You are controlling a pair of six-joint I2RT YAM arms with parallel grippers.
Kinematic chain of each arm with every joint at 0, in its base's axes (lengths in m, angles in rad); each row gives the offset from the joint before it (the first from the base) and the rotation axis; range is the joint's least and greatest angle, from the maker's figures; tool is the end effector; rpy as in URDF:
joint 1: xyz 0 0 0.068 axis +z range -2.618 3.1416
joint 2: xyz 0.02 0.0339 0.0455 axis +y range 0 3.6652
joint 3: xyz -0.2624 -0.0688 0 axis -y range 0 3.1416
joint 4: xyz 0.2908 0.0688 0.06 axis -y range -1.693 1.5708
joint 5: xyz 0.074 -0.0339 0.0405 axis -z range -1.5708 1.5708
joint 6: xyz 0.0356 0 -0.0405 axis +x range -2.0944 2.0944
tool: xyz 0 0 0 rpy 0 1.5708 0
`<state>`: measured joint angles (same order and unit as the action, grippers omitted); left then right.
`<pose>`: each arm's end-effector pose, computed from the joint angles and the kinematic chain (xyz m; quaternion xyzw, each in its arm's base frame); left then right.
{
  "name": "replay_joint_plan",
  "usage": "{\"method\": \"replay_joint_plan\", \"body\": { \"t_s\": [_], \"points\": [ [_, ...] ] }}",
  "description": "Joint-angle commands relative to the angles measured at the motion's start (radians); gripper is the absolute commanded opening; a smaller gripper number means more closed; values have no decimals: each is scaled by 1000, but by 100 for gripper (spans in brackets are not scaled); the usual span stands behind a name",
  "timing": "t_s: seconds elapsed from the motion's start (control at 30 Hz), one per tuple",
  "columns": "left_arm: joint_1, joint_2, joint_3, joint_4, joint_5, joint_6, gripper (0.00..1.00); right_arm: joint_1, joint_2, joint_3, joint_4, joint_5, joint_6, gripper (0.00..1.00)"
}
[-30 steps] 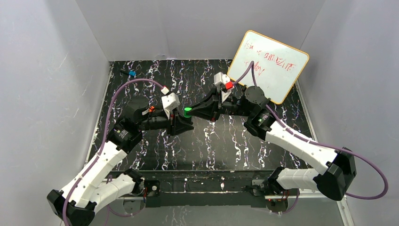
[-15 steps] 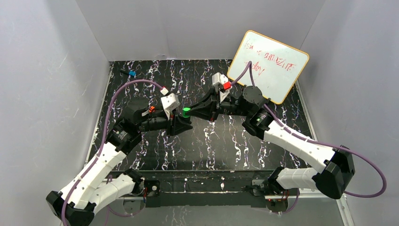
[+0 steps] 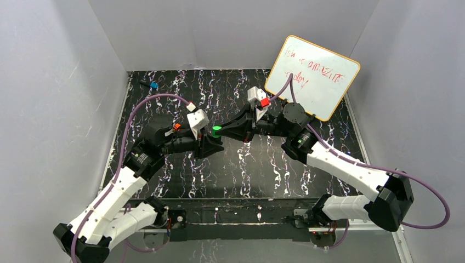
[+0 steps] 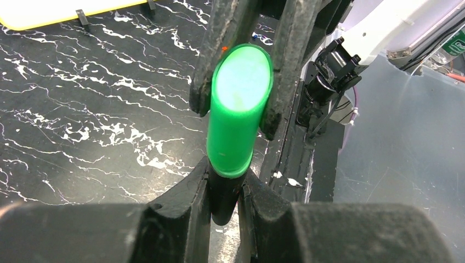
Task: Insert the pens into the pen caps
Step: Press the pen cap onto the pen.
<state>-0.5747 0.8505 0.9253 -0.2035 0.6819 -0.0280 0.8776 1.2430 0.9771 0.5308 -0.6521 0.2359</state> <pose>0.1836 -0.1456 0.3792 0.4037 0.6220 -0.4245 0.5196 0.1946 0.2681 0.3702 -0.4229 0.4659 0.5628 0.5360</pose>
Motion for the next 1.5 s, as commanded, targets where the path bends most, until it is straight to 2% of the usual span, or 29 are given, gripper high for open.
{"method": "replay_joint_plan", "body": {
  "t_s": [0.0, 0.57, 1.1, 1.47],
  "points": [
    [26, -76, 97, 483, -151, -57, 0, 102, 92, -149, -454, -297, 28, 1],
    [26, -27, 172, 427, -103, -16, 0, 129, 120, -180, -513, -268, -27, 1],
    [26, -58, 242, 269, -131, 84, 0, 129, 96, -184, -635, -188, -91, 1],
    [26, -99, 264, 217, -133, 92, 0, 129, 78, -176, -704, -119, -119, 1]
  ]
}}
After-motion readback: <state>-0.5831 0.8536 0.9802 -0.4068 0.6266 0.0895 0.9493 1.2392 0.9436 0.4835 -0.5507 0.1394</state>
